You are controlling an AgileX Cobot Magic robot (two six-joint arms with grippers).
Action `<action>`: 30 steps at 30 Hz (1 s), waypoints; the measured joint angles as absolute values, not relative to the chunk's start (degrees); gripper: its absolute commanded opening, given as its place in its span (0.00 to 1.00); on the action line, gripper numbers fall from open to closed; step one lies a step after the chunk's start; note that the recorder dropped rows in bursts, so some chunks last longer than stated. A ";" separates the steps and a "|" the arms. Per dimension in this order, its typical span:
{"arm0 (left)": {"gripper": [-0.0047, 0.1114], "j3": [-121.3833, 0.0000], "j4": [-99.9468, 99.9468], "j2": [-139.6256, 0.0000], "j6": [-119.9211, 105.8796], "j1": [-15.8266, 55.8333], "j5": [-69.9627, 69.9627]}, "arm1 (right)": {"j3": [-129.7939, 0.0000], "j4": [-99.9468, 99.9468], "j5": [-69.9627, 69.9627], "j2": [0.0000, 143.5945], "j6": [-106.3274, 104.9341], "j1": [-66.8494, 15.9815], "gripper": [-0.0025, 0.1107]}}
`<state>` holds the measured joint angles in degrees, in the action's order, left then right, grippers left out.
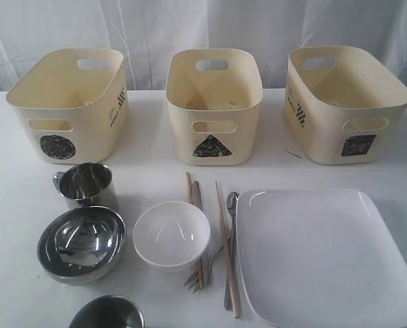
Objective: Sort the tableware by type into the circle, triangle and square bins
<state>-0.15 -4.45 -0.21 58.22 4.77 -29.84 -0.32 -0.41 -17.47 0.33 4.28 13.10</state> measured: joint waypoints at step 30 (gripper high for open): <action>0.49 -22.57 -88.01 -10.90 119.16 4.77 -18.98 | -0.32 -0.41 -17.47 0.33 4.28 13.10 0.02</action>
